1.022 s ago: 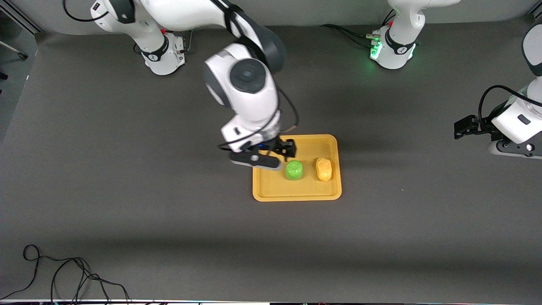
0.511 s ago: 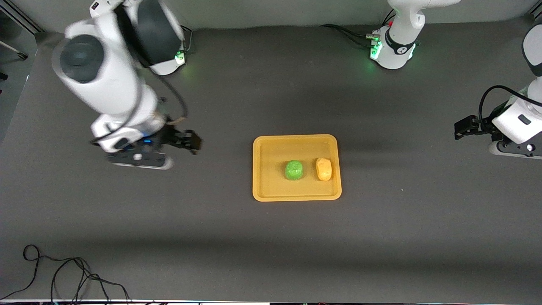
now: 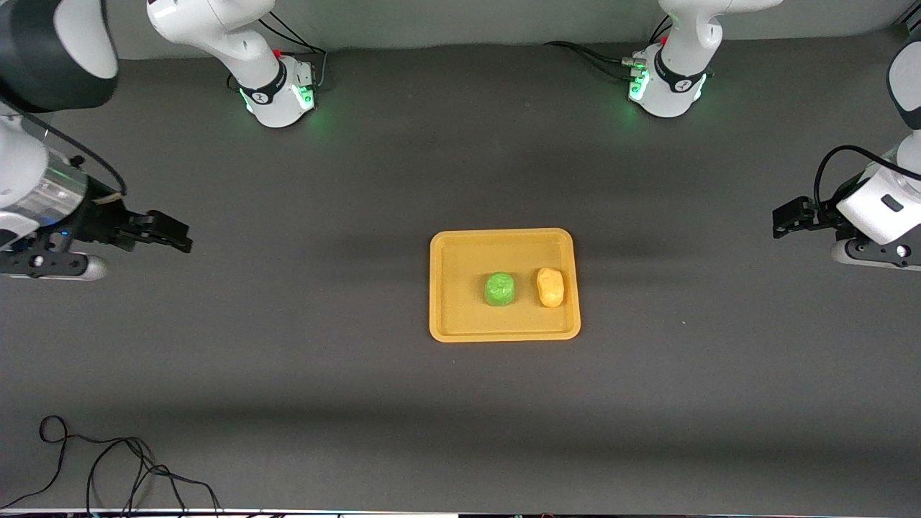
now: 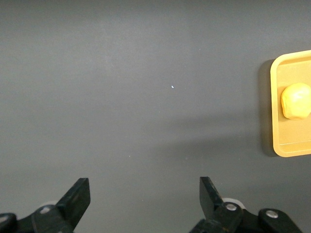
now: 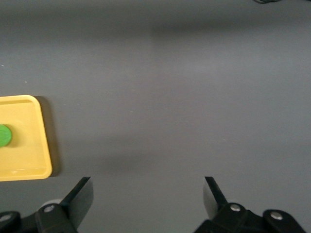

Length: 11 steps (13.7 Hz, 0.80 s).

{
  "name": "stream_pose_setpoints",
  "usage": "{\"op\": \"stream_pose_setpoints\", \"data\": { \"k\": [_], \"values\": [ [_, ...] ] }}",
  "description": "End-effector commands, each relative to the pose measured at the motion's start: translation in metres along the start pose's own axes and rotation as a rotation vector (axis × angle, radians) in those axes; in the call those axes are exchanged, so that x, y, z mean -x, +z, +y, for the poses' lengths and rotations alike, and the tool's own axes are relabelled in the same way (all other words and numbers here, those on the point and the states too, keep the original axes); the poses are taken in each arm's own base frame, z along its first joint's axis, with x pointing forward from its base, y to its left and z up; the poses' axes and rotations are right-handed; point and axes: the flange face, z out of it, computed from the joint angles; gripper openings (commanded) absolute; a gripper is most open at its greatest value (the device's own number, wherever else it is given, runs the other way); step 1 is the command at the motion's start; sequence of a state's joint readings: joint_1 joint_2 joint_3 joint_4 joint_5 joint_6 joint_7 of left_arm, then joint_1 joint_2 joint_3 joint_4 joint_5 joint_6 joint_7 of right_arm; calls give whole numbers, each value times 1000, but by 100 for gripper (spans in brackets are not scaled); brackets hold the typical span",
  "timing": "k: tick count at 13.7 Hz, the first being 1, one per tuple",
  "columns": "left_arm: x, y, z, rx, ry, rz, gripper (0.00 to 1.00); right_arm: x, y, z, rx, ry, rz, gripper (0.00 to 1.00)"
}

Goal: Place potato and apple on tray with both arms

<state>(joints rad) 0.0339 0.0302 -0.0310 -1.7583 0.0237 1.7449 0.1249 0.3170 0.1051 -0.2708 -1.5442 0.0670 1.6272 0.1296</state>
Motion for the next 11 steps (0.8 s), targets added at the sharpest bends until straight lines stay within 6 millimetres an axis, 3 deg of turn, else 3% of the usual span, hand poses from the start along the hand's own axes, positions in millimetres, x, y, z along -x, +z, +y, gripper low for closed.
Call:
{"op": "stream_pose_setpoints", "data": {
  "k": [1, 4, 11],
  "values": [
    [-2, 2, 0, -11, 15, -1, 100, 7, -6, 46, 4, -32, 18, 100],
    [-2, 1, 1, -12, 14, 4, 100, 14, -9, 84, 6, -31, 18, 100],
    [-2, -3, -4, -12, 1, 17, 100, 18, -17, 72, 46, -60, 27, 100]
  ]
}}
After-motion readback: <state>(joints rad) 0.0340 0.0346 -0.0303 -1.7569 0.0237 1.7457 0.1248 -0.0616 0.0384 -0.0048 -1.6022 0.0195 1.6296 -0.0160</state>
